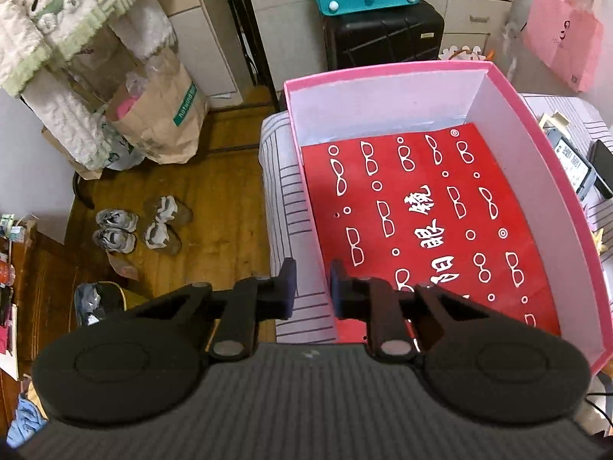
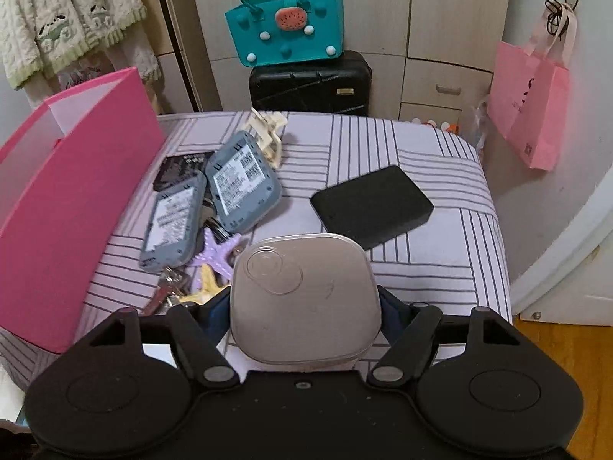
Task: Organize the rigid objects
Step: 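Carry the beige case into the pink box and release it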
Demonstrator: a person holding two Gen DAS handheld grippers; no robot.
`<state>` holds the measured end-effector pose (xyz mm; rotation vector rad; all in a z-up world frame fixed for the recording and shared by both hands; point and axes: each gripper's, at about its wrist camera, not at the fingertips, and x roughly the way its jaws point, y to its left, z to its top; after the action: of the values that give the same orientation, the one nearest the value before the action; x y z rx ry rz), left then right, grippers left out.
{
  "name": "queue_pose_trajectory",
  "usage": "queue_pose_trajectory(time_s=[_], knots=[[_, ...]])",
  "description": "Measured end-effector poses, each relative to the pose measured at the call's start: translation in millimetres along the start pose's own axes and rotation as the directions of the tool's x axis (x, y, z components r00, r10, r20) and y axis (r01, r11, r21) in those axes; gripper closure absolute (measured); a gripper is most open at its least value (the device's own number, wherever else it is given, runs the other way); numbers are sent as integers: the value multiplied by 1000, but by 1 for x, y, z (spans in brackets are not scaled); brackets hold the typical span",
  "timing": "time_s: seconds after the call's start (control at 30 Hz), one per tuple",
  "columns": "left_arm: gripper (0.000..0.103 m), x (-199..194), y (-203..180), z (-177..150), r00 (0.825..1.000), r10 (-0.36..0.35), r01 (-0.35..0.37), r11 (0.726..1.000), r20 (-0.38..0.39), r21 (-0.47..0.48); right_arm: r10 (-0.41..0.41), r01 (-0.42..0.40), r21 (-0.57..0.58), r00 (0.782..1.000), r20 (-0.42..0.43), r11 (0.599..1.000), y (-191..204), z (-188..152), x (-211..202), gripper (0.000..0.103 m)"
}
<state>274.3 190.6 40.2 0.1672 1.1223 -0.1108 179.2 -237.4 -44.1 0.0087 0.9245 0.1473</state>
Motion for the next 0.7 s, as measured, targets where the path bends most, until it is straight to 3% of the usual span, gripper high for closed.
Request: queue_pose_trajectory(time_s=[0.13,0.33,0.5,0.63,0.7], knots=[[97,6,1,0,999,-47,47,999,-15,-2,2,-1,-17,1000,15,1000,8,9,-7,24],[97,5,-14,-6,1000,5,-5,997,1,75,-28,38,-165,998,62,986,27,30,-21,24],[97,4,-18,-2,1000,-11,11,996,7,89,61,-42,-183,993,99,982,39,58,-32,24],[97,5,-28,-1,1000,-14,12,992,9,124,187,-155,-211,972,139,965,60,80,-45,24],[96,4,-31,0,1000,-17,17,990,3,141,219,-171,-281,964,150,944,78,92,-52,24]])
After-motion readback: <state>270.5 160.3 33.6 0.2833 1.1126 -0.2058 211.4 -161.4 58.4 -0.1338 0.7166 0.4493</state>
